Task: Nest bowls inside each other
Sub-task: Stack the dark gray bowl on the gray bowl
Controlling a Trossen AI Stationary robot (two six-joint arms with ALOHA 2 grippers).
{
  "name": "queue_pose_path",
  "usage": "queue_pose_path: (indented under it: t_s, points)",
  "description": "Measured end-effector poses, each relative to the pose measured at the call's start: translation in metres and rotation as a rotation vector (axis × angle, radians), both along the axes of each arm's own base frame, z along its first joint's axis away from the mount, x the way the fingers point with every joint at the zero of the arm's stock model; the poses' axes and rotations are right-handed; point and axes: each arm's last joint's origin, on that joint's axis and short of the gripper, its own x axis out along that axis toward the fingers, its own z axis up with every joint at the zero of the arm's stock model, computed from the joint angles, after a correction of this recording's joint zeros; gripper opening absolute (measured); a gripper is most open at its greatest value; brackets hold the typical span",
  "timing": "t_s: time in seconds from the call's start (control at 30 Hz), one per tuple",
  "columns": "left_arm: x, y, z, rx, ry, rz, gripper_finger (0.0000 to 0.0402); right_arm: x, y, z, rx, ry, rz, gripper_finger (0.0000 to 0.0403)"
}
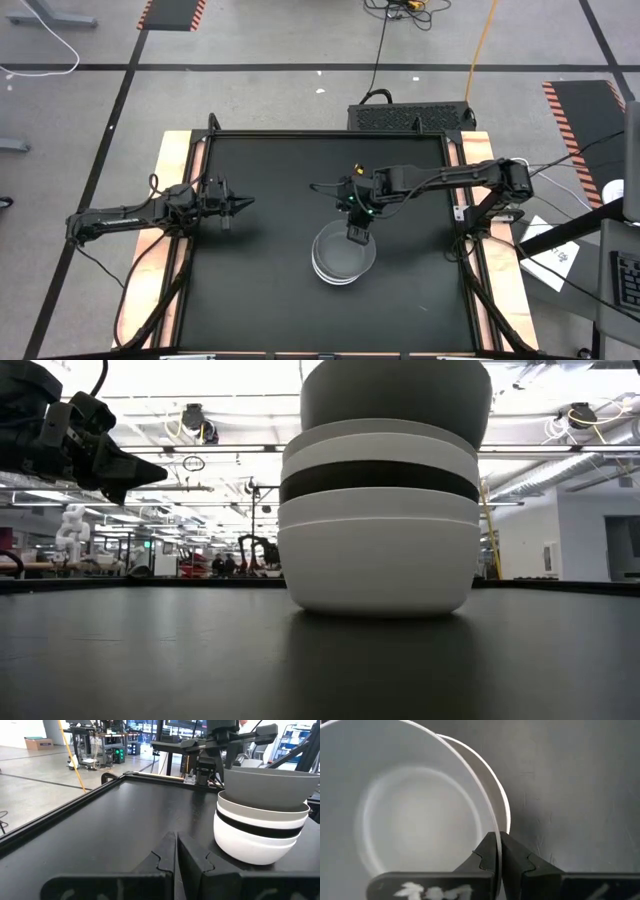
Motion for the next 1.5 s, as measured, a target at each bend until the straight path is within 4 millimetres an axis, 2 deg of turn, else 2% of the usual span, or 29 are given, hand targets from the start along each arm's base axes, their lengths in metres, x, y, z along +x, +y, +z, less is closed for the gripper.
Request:
queue_pose_path:
  t_s: [0.17, 0.3, 0.4, 0.53, 0.73, 1.13, 1.5]
  points:
    - [0.000, 0.000, 0.000, -0.003, -0.001, 0.000, 0.0021, 0.007, 0.000, -0.012, 0.000, 0.028, 0.000, 0.0000]
    - [0.000, 0.000, 0.000, -0.012, -0.002, -0.004, 0.0021, 0.015, -0.001, -0.030, 0.003, 0.077, 0.001, 0.0000]
    - [0.000, 0.000, 0.000, -0.012, -0.001, -0.004, 0.0021, 0.019, -0.001, -0.034, 0.004, 0.081, 0.005, 0.0000]
    - [0.000, 0.000, 0.000, -0.012, -0.001, -0.005, 0.0021, 0.022, -0.001, -0.031, 0.001, 0.027, 0.006, 0.0004]
    - [0.000, 0.000, 0.000, -0.013, -0.001, -0.005, 0.0021, 0.022, 0.000, -0.012, -0.002, -0.095, -0.004, 0.0020]
    - [0.000, 0.000, 0.000, -0.008, -0.001, -0.006, 0.0021, 0.022, 0.001, -0.008, 0.049, -0.109, -0.023, 0.0078]
    - [0.000, 0.000, 0.000, -0.014, -0.002, -0.008, 0.0021, 0.021, -0.013, -0.008, 0.062, -0.115, -0.027, 0.0062]
